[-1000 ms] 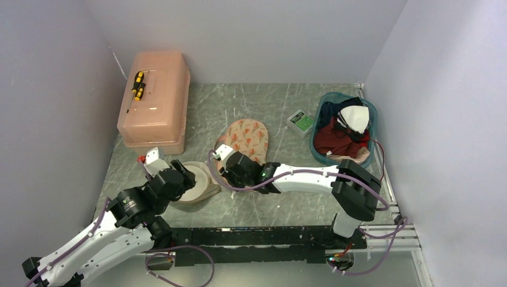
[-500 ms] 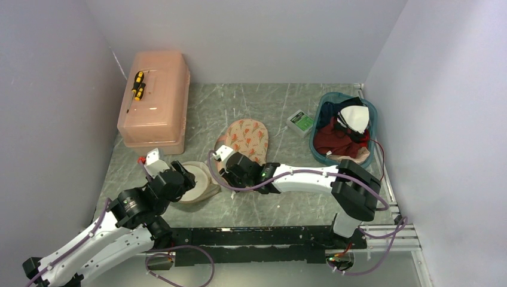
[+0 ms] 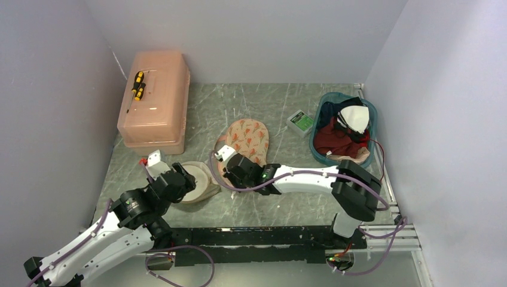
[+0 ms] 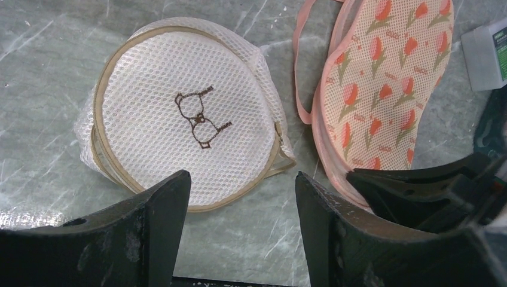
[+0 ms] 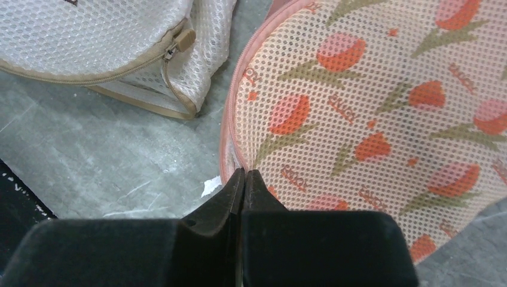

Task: Unzip the laundry bag and remove the bra
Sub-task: Open the laundry bag at the center of the board.

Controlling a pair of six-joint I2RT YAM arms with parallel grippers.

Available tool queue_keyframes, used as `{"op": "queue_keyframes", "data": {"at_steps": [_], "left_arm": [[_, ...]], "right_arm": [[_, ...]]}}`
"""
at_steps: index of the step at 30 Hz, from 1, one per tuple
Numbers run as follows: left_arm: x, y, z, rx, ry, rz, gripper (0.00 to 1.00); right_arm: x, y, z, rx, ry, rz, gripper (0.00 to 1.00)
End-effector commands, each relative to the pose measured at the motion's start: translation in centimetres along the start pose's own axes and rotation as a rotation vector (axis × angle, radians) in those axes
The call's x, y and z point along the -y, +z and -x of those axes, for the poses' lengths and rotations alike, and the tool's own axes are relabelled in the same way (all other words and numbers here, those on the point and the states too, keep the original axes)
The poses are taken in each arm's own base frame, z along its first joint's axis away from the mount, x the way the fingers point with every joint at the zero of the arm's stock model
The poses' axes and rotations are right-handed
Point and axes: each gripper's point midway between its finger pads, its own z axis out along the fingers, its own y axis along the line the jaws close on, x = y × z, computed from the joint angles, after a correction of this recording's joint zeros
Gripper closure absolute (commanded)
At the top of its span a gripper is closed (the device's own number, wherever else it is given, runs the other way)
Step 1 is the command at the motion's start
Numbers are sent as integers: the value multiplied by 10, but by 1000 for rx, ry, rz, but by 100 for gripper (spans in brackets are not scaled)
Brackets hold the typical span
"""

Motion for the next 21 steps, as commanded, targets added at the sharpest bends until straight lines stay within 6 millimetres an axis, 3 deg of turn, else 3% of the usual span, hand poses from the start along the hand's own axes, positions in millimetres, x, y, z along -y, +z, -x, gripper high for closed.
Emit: {"op": "queue_keyframes", "data": {"at_steps": [1,6,21], "left_arm": [[8,3,-2,-3,-22,-29,30],[18,9,-9,-28,-21,-55,29],[43,18,-17,-49,-5,-133,24]], "right_arm": [[8,-27,35,166,63,-39,100],[21,-57,51,322,141,-64,100],[91,-137,38,697,520,-143,100]]}}
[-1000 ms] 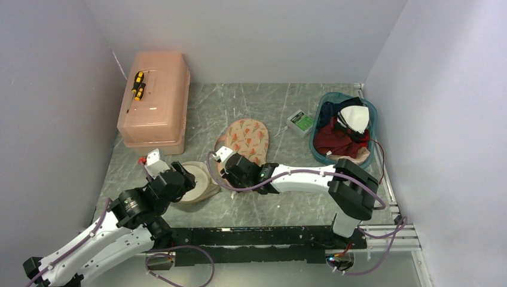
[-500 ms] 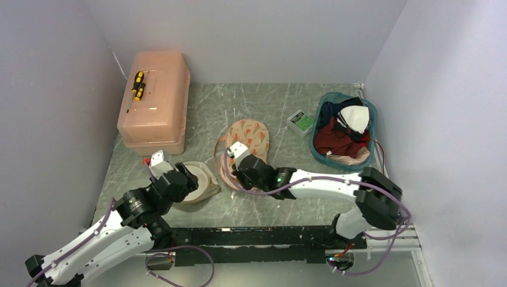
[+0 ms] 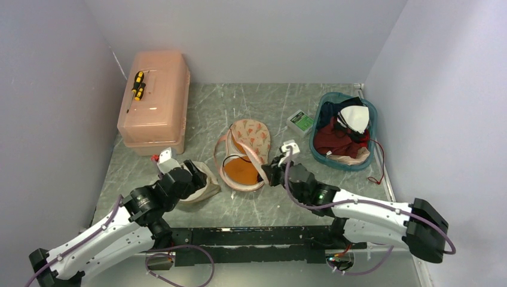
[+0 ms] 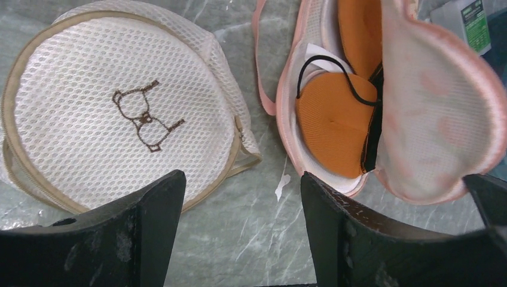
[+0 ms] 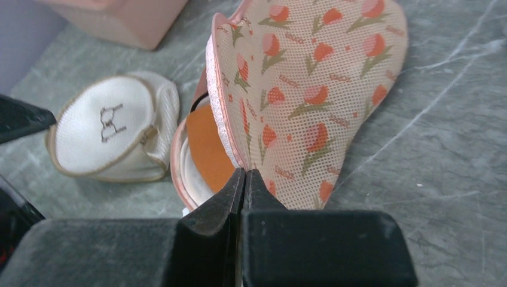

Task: Unzip the laundry bag and remove the bra
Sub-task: Open the laundry bag at the center of the board.

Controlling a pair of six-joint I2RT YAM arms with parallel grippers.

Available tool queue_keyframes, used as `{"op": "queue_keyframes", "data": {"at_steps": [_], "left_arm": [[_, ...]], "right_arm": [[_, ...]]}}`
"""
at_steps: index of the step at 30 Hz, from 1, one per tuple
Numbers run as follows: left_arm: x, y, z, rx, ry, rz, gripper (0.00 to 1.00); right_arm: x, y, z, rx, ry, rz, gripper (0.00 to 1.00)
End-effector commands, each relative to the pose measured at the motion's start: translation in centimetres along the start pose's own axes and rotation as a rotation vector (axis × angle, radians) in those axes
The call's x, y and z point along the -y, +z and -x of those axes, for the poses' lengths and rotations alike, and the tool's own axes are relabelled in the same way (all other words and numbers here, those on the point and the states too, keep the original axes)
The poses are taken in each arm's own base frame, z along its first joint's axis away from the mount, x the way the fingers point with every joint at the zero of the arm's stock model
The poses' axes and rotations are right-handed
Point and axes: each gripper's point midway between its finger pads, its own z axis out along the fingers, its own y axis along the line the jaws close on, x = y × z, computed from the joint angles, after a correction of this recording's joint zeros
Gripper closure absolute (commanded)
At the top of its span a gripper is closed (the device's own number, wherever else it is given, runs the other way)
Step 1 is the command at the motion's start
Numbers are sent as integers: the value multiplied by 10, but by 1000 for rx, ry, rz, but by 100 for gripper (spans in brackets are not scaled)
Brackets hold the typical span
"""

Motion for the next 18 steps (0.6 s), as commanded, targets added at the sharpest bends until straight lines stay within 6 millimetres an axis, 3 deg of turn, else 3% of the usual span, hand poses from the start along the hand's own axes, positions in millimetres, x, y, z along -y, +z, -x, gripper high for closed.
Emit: {"op": "queue_keyframes", "data": {"at_steps": [1,10,18], "left_arm": [[14,4,1,4,6,-45,24],[24,16,-6,-22,48,-45,23],[32,33,-19,-63,87,-29,23]], "right_arm": [[9,-13,39,176,166,-26,100],[53,-38,38,248,264,-177,100],[82,-52,-11,164,339,-271,100]]}}
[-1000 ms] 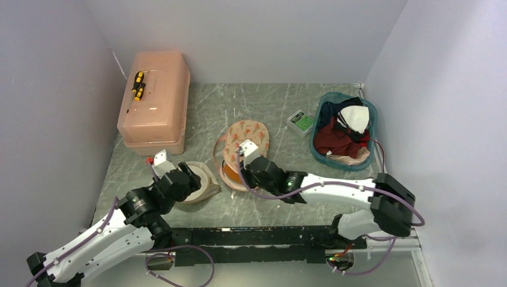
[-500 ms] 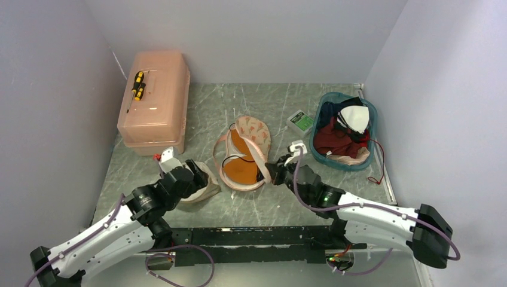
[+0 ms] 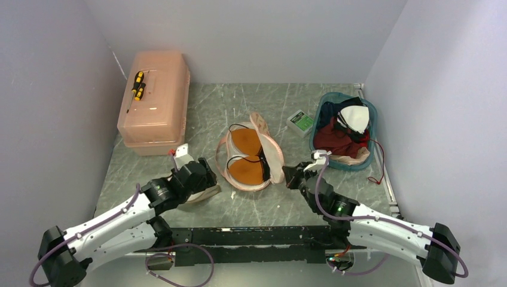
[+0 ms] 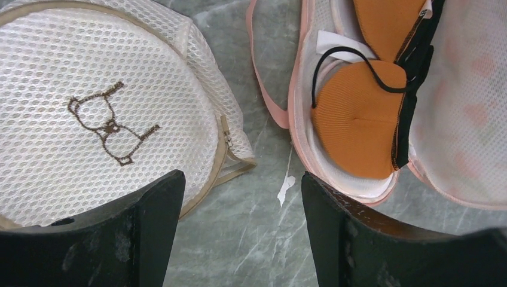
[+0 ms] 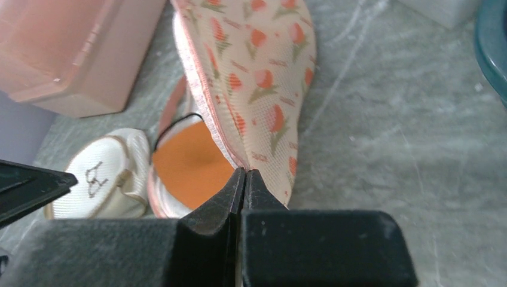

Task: Unzip the laundry bag and remove the bra
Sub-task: Open the laundry bag at the center of the board.

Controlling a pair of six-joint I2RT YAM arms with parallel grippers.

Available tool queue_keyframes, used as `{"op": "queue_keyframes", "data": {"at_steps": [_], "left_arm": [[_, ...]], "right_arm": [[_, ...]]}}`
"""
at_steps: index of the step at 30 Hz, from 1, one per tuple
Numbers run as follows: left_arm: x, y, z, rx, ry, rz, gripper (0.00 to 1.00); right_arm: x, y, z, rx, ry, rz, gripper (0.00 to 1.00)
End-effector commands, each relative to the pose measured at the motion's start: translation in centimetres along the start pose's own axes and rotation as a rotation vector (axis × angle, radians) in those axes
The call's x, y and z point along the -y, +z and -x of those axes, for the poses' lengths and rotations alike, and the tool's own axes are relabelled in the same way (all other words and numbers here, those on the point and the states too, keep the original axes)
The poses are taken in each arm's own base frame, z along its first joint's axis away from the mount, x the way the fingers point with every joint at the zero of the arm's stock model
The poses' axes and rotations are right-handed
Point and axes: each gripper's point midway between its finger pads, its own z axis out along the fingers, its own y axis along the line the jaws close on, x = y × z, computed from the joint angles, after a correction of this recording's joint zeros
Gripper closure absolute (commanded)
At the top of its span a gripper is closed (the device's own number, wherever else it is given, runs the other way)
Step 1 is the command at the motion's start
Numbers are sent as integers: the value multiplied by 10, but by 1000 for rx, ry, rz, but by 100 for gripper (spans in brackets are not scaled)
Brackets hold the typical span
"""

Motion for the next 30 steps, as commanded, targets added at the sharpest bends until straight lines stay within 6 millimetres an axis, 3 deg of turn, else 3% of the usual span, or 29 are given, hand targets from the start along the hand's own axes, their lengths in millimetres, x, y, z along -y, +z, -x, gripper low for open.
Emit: {"op": "queue_keyframes", "data": {"at_steps": [1,7,9,13,15,20,24,27,30], "left_arm": [[17,6,1,-4,10,-44,23],[23,14,-1,-21,36,-42,23],[25,16,-1,-23,44,-42,23],[27,22,1,-35,57,-29,23],[27,23,2,-40,58,-28,23],[27,22,9,-30,51,-29,23],[25,16,20,0,43,-28,23],[23,13,24,15,30,-33,23],[23,11,24,15,13,-36,23]], "right_arm": [[32,-10,-19,-22,58,-94,100],[52,-22,-24,-20,71,-138,100],[58,-25,-22,-11,77,-156,95],[63,-30,-14,10,95,-180,51],[59,-32,-9,13,87,-167,40],[25,-33,25,21,32,-74,33],[-28,-29,55,-14,-78,74,33],[-65,-13,56,-104,-150,135,34],[-75,17,44,-193,-162,98,35]]}}
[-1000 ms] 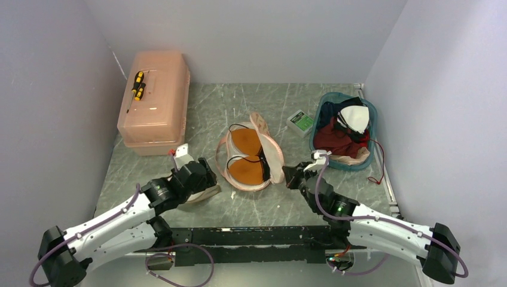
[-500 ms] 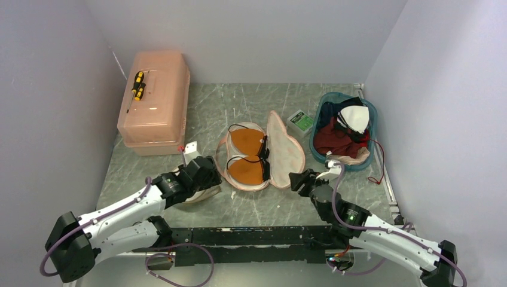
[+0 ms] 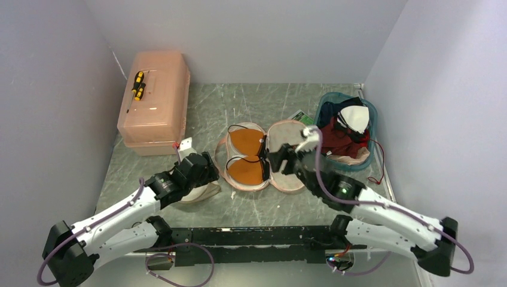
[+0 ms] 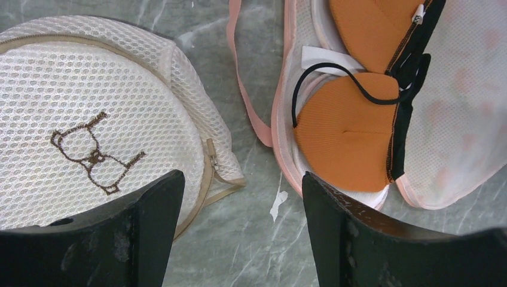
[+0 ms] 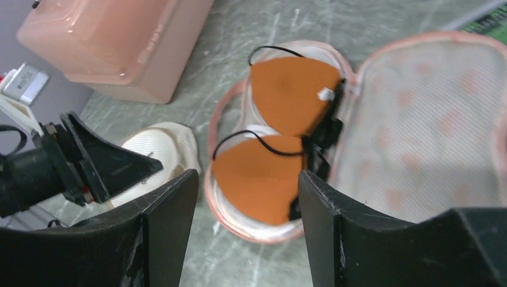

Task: Unzip the laundry bag and remove the bra
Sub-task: Open the laundry bag at the center of the board.

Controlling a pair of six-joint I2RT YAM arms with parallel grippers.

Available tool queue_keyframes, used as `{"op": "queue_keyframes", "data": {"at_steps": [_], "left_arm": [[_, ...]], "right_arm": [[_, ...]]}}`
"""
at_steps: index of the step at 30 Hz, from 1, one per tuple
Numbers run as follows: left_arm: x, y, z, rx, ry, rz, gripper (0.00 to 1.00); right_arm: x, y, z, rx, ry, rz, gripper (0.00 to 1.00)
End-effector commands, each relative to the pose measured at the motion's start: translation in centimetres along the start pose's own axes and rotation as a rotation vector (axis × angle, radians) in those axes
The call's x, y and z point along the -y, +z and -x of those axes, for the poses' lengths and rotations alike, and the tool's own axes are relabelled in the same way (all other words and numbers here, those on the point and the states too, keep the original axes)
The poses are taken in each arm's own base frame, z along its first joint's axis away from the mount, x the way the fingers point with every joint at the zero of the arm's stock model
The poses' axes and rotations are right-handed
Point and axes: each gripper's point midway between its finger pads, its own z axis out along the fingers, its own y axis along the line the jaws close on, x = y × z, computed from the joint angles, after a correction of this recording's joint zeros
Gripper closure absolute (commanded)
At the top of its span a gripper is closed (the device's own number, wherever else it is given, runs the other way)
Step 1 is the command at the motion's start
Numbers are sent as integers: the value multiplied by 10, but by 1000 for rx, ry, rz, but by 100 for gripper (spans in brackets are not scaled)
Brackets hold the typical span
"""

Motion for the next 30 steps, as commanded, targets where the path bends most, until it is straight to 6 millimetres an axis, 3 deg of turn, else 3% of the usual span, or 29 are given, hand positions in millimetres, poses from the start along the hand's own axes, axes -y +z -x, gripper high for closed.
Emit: {"op": "queue_keyframes", "data": {"at_steps": [1,5,11,15,22,30], "left_arm": [[12,-9,16,33,-35,-39,23],[13,-9,8,3,-58,-63,23],[30,-13,6,4,-63,-200,19],[38,-2,4,-31,-101,-252,18],[30,33,1,-119,-132,-184,19],[35,55,-12,-186,-161,-213,23]], "right_arm": [[-26,41,-9,-118,-26,77,36],[2,78,-27,-148,175,110,37],[24,99,-69,-224,299,135,36],[39,103,-96,-261,348,105,36],[60,92,-144,-352,386,53,37],[74,72,-168,-388,392,28,37]]}}
